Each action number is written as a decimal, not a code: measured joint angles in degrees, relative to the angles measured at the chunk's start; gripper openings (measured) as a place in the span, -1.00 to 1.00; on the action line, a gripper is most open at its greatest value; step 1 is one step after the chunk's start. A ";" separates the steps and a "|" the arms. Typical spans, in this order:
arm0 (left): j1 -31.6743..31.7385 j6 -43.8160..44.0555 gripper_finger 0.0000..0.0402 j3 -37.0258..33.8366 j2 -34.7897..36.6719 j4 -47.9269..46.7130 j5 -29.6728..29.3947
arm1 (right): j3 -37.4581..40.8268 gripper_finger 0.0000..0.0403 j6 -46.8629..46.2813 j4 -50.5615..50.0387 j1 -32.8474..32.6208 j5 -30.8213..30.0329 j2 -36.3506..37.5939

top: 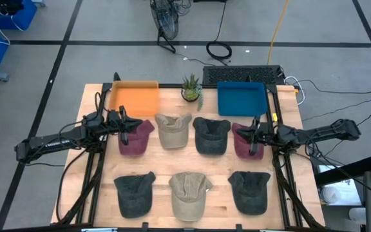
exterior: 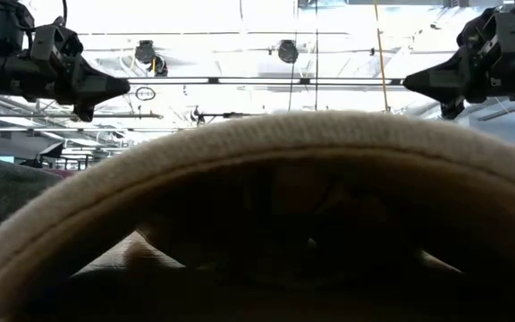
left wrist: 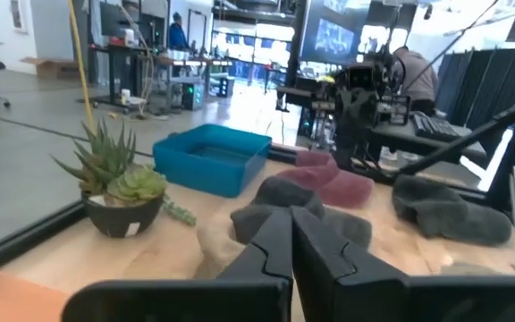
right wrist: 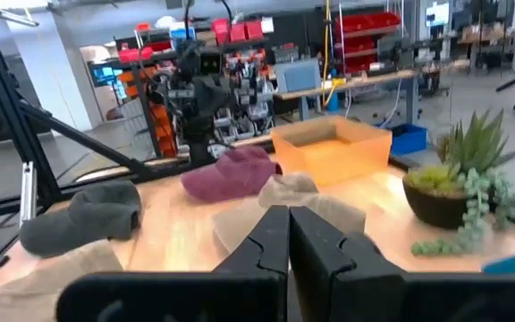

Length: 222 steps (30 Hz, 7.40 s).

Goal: Pick & Place hat
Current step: Put the top black cap into the blue bin

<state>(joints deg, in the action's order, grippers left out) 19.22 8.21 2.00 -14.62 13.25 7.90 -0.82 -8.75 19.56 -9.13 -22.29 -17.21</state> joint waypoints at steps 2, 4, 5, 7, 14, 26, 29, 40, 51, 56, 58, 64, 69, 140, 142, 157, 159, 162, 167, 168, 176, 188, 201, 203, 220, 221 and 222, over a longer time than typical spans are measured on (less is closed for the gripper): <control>-0.48 -0.83 -0.96 0.00 -0.01 -0.54 -0.10 | 0.00 -1.00 1.85 3.05 0.00 -0.02 -2.37; -0.67 -1.63 -0.98 0.00 -0.01 -0.16 -0.41 | -0.02 -1.00 3.29 5.71 0.00 -0.02 -4.95; -0.65 -1.65 -0.98 0.00 -0.01 0.44 -0.43 | -0.31 -1.00 3.83 6.79 0.01 -0.02 -6.16; -0.65 -1.84 -0.98 0.00 -0.01 2.79 -0.41 | -1.76 -1.00 4.89 7.16 0.02 -0.04 -8.75; -0.65 -2.10 -0.98 0.00 0.01 5.30 1.51 | -8.10 -1.00 8.06 7.32 0.02 0.04 -18.98; -0.11 -5.48 -0.96 0.00 0.01 7.55 4.35 | -23.28 -0.56 15.20 3.01 4.32 3.11 -43.02; -0.13 -3.66 -0.96 0.00 0.01 7.95 7.29 | -26.76 -0.42 13.65 1.66 4.31 4.45 -50.02; -1.49 0.73 -0.82 0.00 -0.01 1.21 9.65 | -30.58 -0.22 7.16 -4.88 8.36 10.84 -61.05; -2.49 -0.33 -0.79 0.00 -0.01 1.52 7.87 | -30.67 -0.14 4.32 -3.53 15.02 16.38 -66.51; -2.49 -1.11 -0.79 0.00 -0.01 -0.09 7.50 | -30.67 -0.31 5.61 -4.00 15.56 16.51 -65.80; -2.49 -1.52 -0.79 0.00 0.00 -0.84 7.09 | -30.67 -0.39 5.76 -4.02 15.58 16.52 -65.71; -2.49 -1.44 -0.79 0.00 -0.01 -1.80 7.02 | -30.67 -0.70 6.80 -5.23 15.12 16.53 -65.71; -2.49 -1.44 -0.79 0.00 -0.01 -2.49 7.02 | -30.64 -0.96 8.45 -5.28 14.71 16.49 -65.05; -2.51 -1.71 -0.79 0.00 0.01 -4.95 5.03 | -30.67 -0.82 59.20 -19.94 53.31 15.02 -45.93; -2.51 -1.71 -0.79 0.00 0.00 -5.18 5.03 | -30.67 -0.74 58.98 -19.76 53.31 15.05 -45.93; -2.51 -1.62 -0.79 0.00 0.01 -6.24 4.80 | -30.67 -0.34 33.62 -19.43 53.29 14.92 -44.90; -2.49 -1.49 -0.79 0.00 0.01 -6.24 4.08 | -30.67 -0.36 28.20 -19.95 53.27 15.00 -44.90; -2.49 -1.05 -0.79 0.00 -0.01 -6.24 3.83 | -30.67 -0.41 21.41 -22.07 53.27 15.05 -44.90; -2.51 -0.53 -0.79 0.00 -0.01 -6.22 3.59 | -30.67 -0.49 9.65 -24.97 53.29 21.26 -44.90; -2.49 -0.52 -0.79 0.00 0.00 -6.22 3.38 | -30.67 -0.50 8.41 -24.91 53.23 24.03 -44.90; -2.51 0.11 -0.79 0.00 -0.01 -5.68 0.19 | -30.67 -0.45 7.16 -21.31 50.86 17.38 -45.35; -2.49 0.67 -0.79 0.00 0.00 -5.55 -0.53 | -30.67 -0.31 0.71 -9.72 51.17 12.04 -57.04; -2.49 -0.33 -0.79 0.00 0.01 -7.73 -0.50 | -30.69 -0.45 7.79 -18.92 51.04 15.08 -54.11; -2.51 -0.10 -0.79 0.00 -0.01 -7.73 -0.50 | -30.69 -0.55 9.58 -20.30 51.02 15.08 -52.08; -2.49 0.72 -0.79 0.00 0.01 -8.26 -0.50 | -30.69 -0.62 17.92 -27.69 51.01 18.01 -44.69; -2.51 0.69 -0.79 0.00 0.01 -8.44 -0.49 | -30.69 -0.57 18.42 -27.73 51.01 18.17 -44.02; -2.49 0.59 -0.79 0.00 0.00 -8.63 -0.49 | -30.69 -0.52 18.55 -27.75 51.01 18.94 -43.44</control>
<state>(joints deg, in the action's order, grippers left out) 16.73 8.80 2.00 -14.63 4.61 7.41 -31.51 9.81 -8.19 41.89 -3.35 -60.65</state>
